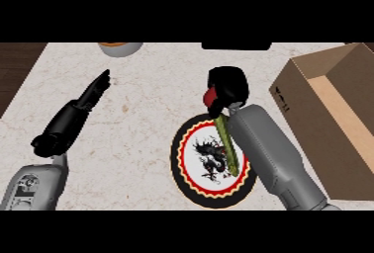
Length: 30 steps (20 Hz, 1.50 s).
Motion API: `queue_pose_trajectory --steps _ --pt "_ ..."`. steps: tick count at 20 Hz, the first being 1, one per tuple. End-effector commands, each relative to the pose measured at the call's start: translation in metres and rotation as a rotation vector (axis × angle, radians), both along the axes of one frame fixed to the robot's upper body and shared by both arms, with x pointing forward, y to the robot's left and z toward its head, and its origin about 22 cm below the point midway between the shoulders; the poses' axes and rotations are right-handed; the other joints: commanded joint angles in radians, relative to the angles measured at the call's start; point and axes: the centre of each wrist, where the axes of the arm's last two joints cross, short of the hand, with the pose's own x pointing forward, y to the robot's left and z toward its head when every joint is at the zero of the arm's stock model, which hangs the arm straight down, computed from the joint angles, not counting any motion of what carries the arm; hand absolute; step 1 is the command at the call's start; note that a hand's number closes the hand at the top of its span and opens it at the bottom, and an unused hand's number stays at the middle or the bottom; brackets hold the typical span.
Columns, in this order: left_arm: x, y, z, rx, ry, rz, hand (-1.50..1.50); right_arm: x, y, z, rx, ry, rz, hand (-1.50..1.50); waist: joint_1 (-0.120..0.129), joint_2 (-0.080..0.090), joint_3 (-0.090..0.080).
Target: Pick the tomato from the plate and place it in the cardboard box
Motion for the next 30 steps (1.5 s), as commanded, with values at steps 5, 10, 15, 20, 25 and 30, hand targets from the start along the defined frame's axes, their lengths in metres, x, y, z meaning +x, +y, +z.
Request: queue_pose_trajectory --steps 5,10,15,20,25,30 --pt "0.007 0.007 0.011 0.012 0.002 0.055 0.0 -0.003 0.02 0.057 -0.014 -0.212 -0.022 1.5 -0.038 -0.014 -0.001" --pt "-0.011 0.011 0.001 -0.002 0.033 0.037 0.0 0.014 -0.02 0.116 0.137 -0.379 -0.312 1.5 -0.04 -0.018 0.0" --pt "-0.002 0.017 0.003 0.016 0.013 0.031 0.0 0.019 -0.072 0.113 0.186 -0.457 -0.52 1.5 -0.04 -0.009 0.0" --pt "-0.017 0.015 -0.022 -0.001 0.013 0.051 0.0 0.011 -0.126 0.142 0.221 -0.513 -0.623 1.5 -0.042 -0.012 -0.001" --pt "-0.012 -0.002 -0.008 -0.015 0.023 0.021 0.0 0.011 -0.173 0.118 0.112 -0.447 -0.685 1.5 -0.031 -0.01 -0.001" --pt "-0.008 0.015 0.015 0.011 0.009 0.028 0.0 0.015 -0.231 0.117 0.105 -0.189 -0.713 1.5 -0.023 -0.007 0.0"
